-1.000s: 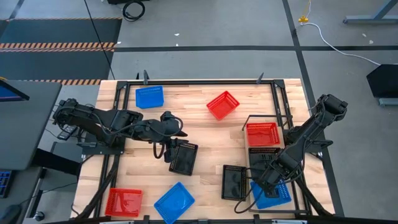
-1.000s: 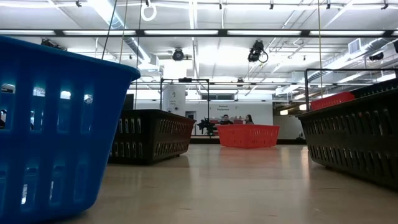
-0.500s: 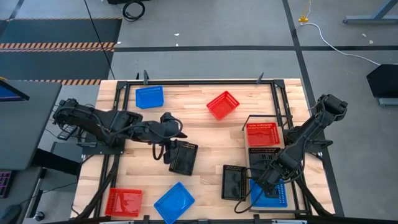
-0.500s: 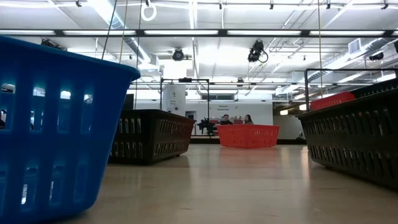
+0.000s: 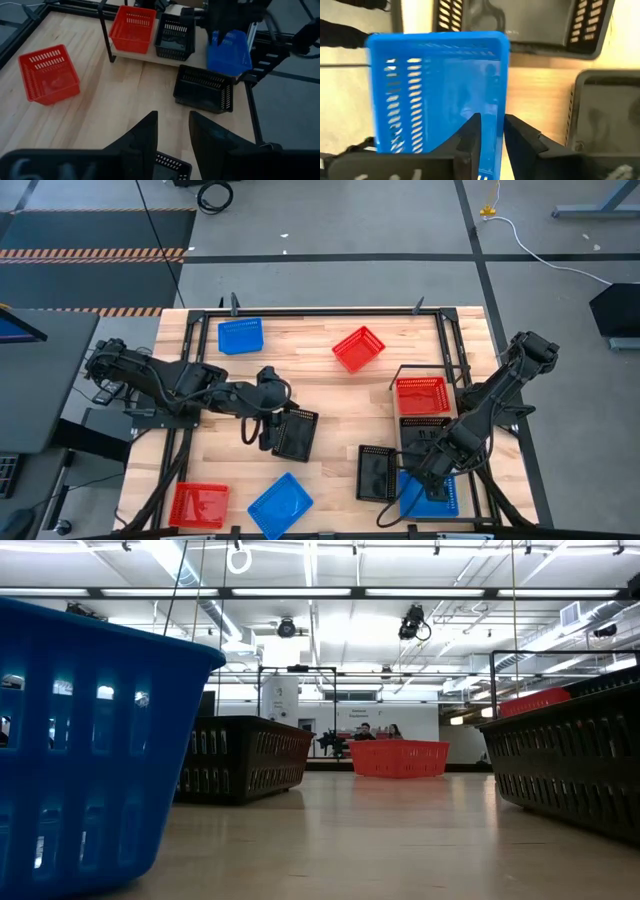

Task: Stack baskets on shelf by color
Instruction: Put the middle blue bin on the shelf

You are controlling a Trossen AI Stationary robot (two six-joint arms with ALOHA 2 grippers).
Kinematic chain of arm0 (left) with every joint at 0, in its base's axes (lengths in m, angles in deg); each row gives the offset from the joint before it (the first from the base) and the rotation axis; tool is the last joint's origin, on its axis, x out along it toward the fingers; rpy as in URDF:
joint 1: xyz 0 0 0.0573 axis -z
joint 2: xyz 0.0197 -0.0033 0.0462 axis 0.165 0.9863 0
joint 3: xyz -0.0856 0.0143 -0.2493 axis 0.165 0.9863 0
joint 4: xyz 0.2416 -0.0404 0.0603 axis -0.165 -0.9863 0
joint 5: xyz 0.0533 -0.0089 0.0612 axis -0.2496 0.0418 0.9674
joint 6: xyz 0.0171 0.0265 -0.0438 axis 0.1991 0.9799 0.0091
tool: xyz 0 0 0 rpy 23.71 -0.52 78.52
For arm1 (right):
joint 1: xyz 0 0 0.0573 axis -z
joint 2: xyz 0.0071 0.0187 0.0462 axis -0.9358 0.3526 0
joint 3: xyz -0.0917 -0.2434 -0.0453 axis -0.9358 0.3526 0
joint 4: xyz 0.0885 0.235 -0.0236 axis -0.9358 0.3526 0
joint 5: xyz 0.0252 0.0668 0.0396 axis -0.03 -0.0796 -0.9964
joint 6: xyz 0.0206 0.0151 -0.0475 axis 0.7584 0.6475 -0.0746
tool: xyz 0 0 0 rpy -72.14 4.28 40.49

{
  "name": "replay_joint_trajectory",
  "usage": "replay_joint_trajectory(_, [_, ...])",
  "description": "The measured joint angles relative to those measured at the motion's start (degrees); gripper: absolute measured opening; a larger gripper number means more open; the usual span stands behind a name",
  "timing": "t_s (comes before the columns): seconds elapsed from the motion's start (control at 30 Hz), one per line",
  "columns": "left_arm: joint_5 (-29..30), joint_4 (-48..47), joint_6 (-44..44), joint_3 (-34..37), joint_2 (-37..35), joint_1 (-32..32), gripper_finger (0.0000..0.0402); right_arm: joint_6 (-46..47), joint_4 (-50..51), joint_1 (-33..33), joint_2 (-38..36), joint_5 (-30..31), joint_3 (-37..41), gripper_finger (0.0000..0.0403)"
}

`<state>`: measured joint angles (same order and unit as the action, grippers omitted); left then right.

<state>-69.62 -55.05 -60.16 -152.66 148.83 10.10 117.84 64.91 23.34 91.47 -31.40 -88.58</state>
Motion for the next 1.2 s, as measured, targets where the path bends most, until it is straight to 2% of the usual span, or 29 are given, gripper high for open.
replay_joint_trajectory(0.23, [0.0, -0.6, 0.0, 0.0, 0.0, 0.0, 0.0117, 0.0, 1.0, -0.4, 0.0, 0.0, -2.6, 0.0101])
replay_joint_trajectory(0.5, [0.0, -0.6, -0.1, 0.0, 0.0, 0.8, 0.0117, 4.8, 8.7, -1.2, -0.7, -1.9, -2.6, 0.0099])
replay_joint_trajectory(0.8, [0.0, -0.5, -1.7, 0.0, 0.0, 2.4, 0.0117, 7.6, 7.9, -0.5, -5.1, -1.5, -2.6, 0.0099])
replay_joint_trajectory(0.93, [0.0, -0.1, -5.2, 0.0, 0.7, 4.2, 0.0117, 10.3, 1.0, 0.2, -7.1, -1.5, -2.6, 0.0099])
replay_joint_trajectory(1.07, [-2.7, 0.8, -6.1, 0.1, 3.9, 6.7, 0.0117, 18.3, -2.6, 0.9, -7.4, -2.2, -2.6, 0.0099])
replay_joint_trajectory(1.2, [-11.8, 5.2, -6.0, 0.1, 10.1, 7.5, 0.0117, 32.8, -2.0, 1.9, -7.4, -6.1, -2.6, 0.0099])
